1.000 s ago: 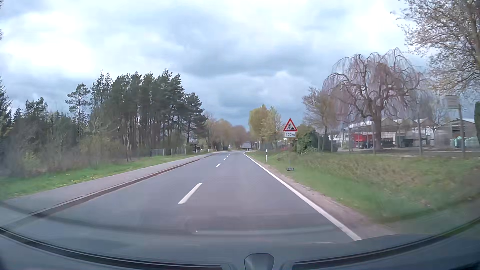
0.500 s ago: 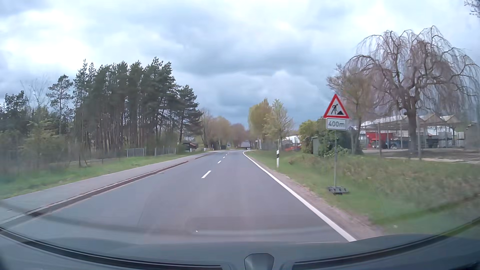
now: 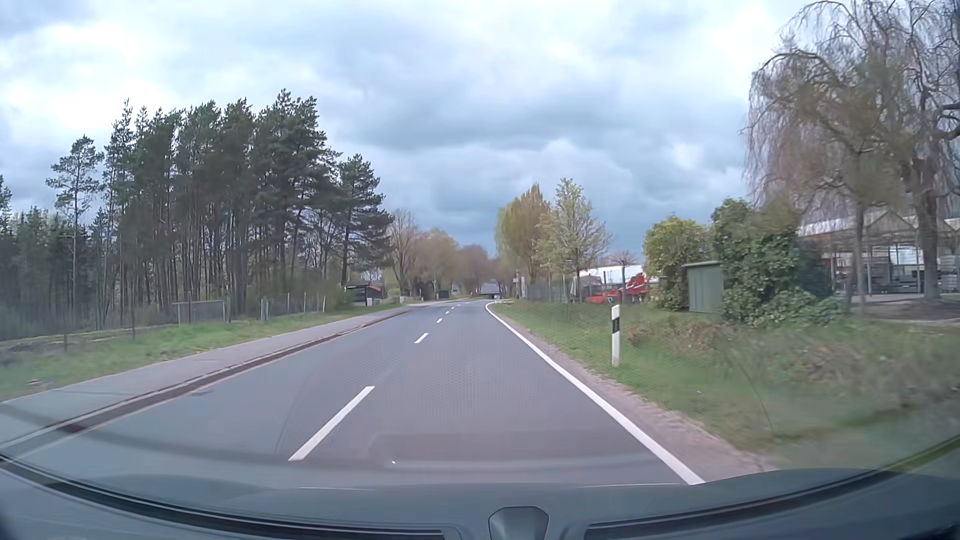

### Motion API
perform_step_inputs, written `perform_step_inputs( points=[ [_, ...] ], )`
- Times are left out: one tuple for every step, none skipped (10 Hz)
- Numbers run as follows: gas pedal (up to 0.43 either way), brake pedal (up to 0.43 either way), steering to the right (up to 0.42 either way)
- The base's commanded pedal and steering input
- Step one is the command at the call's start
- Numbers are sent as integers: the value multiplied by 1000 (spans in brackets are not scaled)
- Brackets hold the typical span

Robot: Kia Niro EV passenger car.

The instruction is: Follow the waypoints while adhering to traffic rules and regulations

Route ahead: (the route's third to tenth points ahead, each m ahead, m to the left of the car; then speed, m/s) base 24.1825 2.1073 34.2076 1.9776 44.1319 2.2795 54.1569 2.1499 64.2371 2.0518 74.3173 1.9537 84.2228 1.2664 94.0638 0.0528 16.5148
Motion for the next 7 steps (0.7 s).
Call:
perform_step_inputs(
  points=[
    [87, 0, -4],
    [87, 0, -4],
    [87, 0, -4],
    [87, 0, -3],
    [87, 0, -3],
    [87, 0, -5],
    [87, 0, -5]
  ],
)
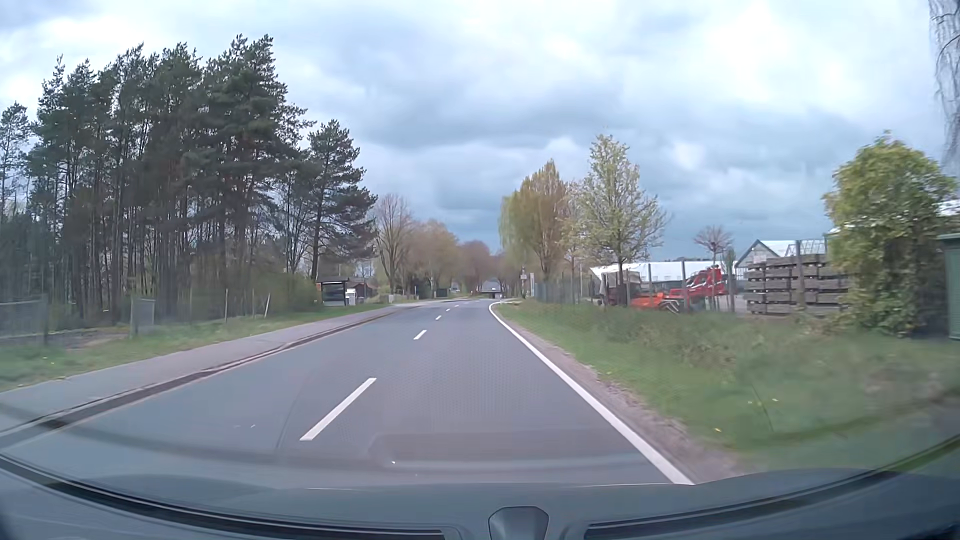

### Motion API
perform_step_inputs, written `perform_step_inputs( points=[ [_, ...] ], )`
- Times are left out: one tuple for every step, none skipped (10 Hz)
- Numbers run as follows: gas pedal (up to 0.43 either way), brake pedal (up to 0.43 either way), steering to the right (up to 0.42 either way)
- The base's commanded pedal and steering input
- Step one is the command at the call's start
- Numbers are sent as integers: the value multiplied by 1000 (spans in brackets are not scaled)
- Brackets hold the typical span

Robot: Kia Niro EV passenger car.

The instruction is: Follow the waypoints while adhering to traffic rules and regulations

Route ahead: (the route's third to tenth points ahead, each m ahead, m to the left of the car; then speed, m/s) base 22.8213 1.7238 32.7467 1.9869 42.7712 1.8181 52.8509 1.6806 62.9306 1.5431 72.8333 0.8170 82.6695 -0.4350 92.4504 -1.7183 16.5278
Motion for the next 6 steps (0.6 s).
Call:
perform_step_inputs(
  points=[
    [87, 0, -6],
    [87, 0, -6],
    [87, 0, -6],
    [87, 0, -5],
    [87, 0, -5],
    [87, 0, -5]
  ],
)
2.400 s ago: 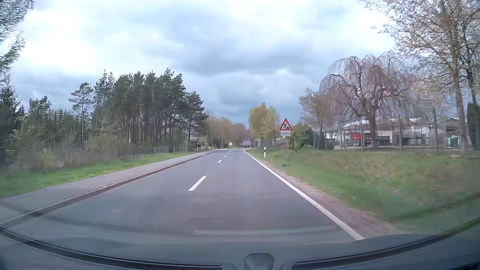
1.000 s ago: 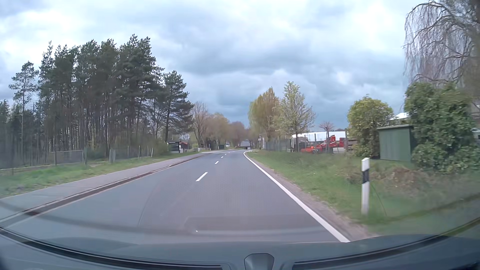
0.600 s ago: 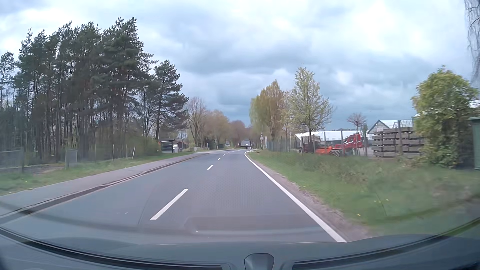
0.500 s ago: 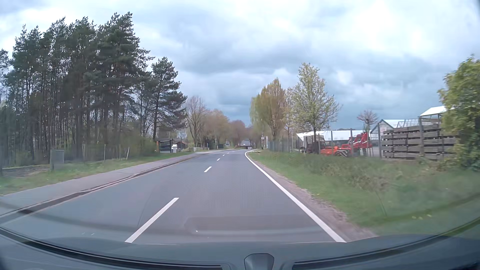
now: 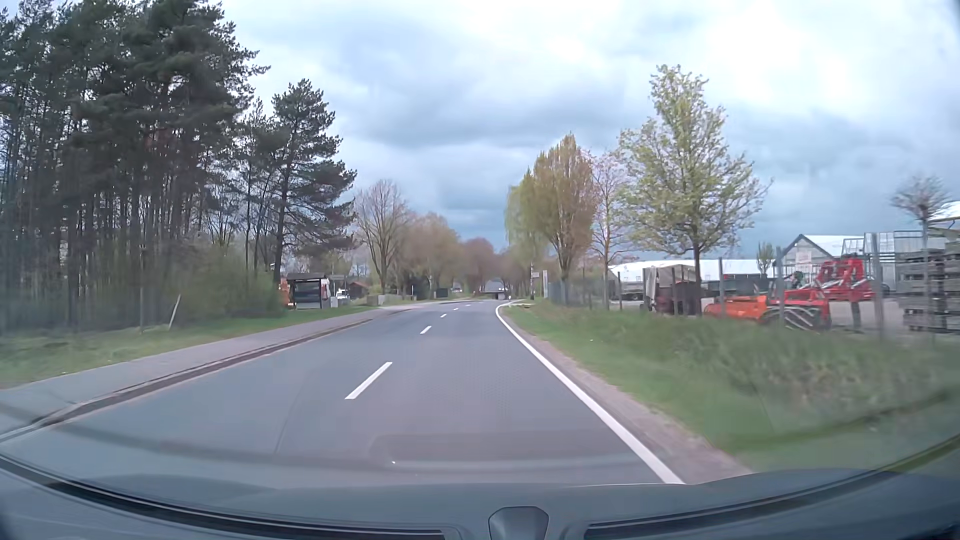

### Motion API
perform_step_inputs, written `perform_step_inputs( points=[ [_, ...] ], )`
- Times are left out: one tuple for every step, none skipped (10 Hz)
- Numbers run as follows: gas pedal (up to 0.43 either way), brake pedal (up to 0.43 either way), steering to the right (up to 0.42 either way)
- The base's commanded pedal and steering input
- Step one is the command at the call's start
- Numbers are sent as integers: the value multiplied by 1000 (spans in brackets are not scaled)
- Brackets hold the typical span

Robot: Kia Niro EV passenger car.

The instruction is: Follow the waypoints while adhering to traffic rules and regulations

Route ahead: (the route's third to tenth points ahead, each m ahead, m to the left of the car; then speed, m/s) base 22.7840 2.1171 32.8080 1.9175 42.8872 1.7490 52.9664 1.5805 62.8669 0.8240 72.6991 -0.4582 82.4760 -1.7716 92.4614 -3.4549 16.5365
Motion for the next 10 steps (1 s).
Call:
perform_step_inputs(
  points=[
    [87, 0, -5],
    [87, 0, -4],
    [87, 0, -4],
    [87, 0, -3],
    [87, 0, -2],
    [87, 0, -2],
    [87, 0, -1],
    [87, 0, 0],
    [87, 0, 1],
    [87, 0, 1]
  ],
)
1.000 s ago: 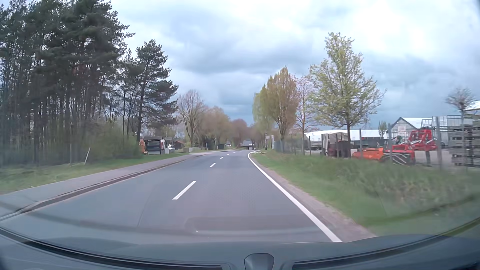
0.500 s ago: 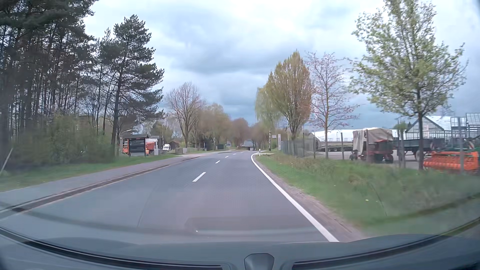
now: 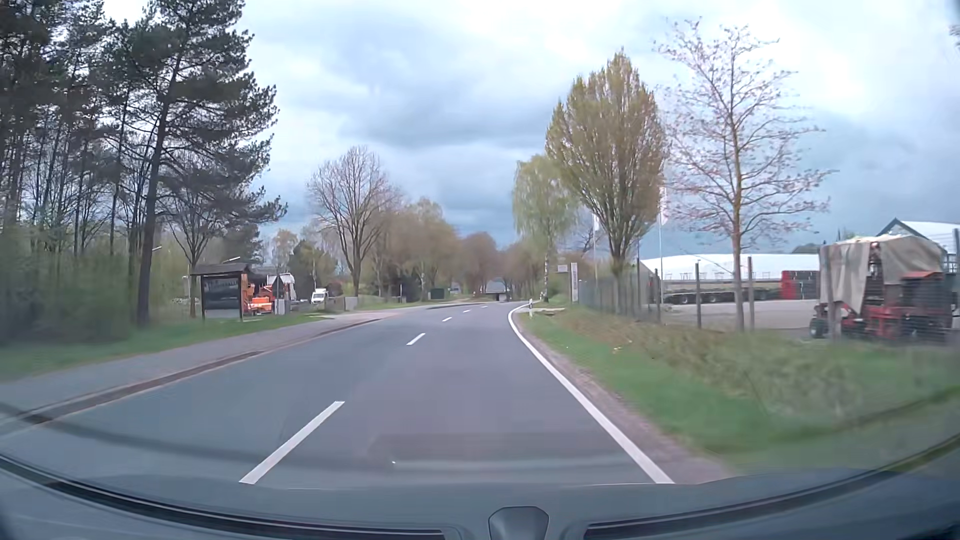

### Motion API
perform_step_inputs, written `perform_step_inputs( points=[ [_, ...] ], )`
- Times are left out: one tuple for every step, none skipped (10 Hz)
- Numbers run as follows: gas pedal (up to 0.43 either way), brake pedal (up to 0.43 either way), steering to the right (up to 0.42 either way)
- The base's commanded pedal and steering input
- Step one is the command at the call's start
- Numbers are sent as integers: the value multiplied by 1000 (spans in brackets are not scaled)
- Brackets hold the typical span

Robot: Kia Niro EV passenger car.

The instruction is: Follow the waypoints while adhering to traffic rules and regulations

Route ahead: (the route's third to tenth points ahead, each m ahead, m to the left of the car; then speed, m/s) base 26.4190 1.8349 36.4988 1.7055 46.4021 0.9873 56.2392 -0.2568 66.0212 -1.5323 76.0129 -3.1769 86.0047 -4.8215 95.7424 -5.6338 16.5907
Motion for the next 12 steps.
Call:
perform_step_inputs(
  points=[
    [87, 0, 1],
    [87, 0, 1],
    [87, 0, 2],
    [87, 0, 2],
    [87, 0, 3],
    [87, 0, 4],
    [87, 0, 6],
    [87, 0, 9],
    [87, 0, 9],
    [87, 0, 9],
    [87, 0, 9],
    [87, 0, 9]
  ],
)
